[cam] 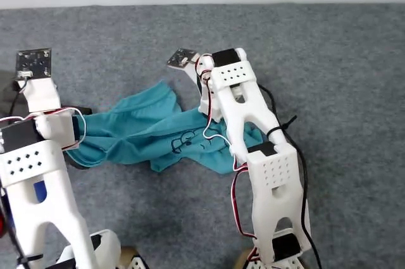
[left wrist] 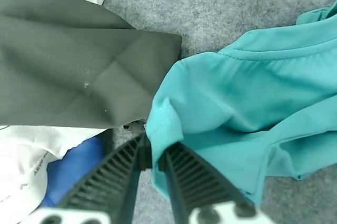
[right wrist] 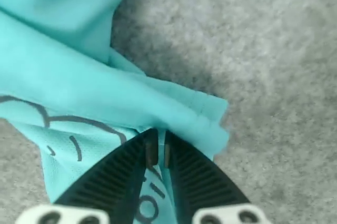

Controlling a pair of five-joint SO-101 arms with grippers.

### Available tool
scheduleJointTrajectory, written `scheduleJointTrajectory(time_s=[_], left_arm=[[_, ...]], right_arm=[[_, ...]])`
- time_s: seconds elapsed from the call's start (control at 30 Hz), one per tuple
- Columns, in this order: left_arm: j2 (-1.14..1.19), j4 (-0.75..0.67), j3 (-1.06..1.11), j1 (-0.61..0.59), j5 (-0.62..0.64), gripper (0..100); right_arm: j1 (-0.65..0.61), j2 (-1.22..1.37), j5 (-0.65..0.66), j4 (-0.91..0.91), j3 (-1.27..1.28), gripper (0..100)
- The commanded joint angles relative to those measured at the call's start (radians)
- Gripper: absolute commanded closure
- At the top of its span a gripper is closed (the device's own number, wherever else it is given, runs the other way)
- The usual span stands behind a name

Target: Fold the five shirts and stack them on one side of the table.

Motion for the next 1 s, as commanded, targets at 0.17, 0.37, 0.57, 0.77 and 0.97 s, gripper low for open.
scheduleJointTrajectory(time_s=[0.17, 0.37, 0.57, 0.77, 0.97], left_arm=[[-0.031, -0.018, -0.005, -0.002, 0.003, 100], [-0.031, -0.018, -0.007, -0.002, 0.003, 100], [-0.031, -0.032, -0.005, 0.002, 0.003, 100], [-0.031, -0.029, -0.007, 0.002, 0.003, 100], [-0.031, -0.029, -0.005, 0.0, 0.003, 100]], right_arm=[[0.012, -0.102, 0.072, 0.189, -0.072, 78.6], [-0.002, -0.14, 0.23, 0.182, -0.074, 77.9], [-0.067, -0.136, 0.253, 0.156, -0.074, 77.9], [-0.088, -0.09, 0.253, 0.035, -0.074, 77.9], [-0.077, -0.022, 0.253, -0.093, -0.074, 77.9]])
